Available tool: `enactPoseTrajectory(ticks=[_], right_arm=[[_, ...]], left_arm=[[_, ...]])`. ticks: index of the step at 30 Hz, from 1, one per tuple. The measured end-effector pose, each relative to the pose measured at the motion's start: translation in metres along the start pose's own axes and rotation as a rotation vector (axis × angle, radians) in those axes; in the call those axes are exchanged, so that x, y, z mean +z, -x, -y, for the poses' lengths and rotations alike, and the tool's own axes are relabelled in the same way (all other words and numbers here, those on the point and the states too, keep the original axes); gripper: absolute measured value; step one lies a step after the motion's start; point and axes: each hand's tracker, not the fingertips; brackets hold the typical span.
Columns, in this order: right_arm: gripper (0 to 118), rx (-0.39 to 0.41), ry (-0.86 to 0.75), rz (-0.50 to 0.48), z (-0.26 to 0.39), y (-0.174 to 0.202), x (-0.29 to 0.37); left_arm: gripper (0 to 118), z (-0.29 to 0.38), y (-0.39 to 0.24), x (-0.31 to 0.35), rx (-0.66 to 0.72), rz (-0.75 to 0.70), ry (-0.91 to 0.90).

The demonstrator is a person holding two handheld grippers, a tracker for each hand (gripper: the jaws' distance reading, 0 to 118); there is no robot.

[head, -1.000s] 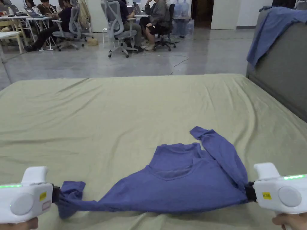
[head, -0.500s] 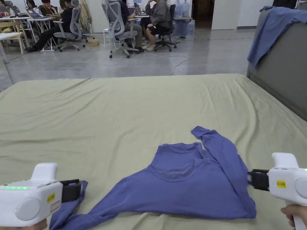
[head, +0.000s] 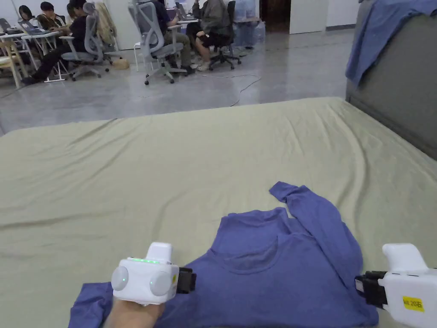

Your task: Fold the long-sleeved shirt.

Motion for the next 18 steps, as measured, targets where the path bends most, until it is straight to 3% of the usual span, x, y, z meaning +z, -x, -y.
enactPoseTrajectory(ticks=[3,4,5,7,8,9,10,11,12,18], right_arm=[[0,-0.011,0.013,0.004,0.004,-0.004,0.000],[0,-0.017,0.022,0.003,0.006,-0.006,-0.001],[0,-0.020,0.028,0.004,0.008,-0.007,-0.003],[0,-0.024,0.041,0.004,0.009,-0.007,-0.008],[0,-0.020,0.051,0.003,0.010,-0.006,-0.012],[0,-0.015,0.056,0.006,0.010,-0.005,-0.014],[0,-0.007,0.064,0.012,0.010,-0.003,-0.015],[0,-0.004,0.067,0.012,0.009,-0.002,-0.015],[0,-0.003,0.068,0.012,0.007,-0.001,-0.014],[0,0.046,-0.002,-0.014,-0.044,0.017,-0.004]], left_arm=[[108,0.004,-0.026,0.011,0.004,-0.008,0.062],[106,0.003,-0.010,-0.019,0.033,-0.024,0.041],[94,0.001,-0.012,-0.014,0.029,-0.026,0.042],[89,0.003,-0.025,0.015,-0.012,0.032,0.015],[69,0.006,0.000,-0.055,-0.032,0.067,0.029],[30,0.008,-0.001,-0.059,-0.080,0.078,0.002],[0,0.012,-0.002,-0.059,-0.101,0.114,-0.047],[0,0.016,0.001,-0.061,-0.093,0.144,-0.053],[0,0.023,-0.017,-0.007,-0.122,0.107,-0.176],[0,0.046,-0.020,0.062,-0.101,0.144,-0.265]])
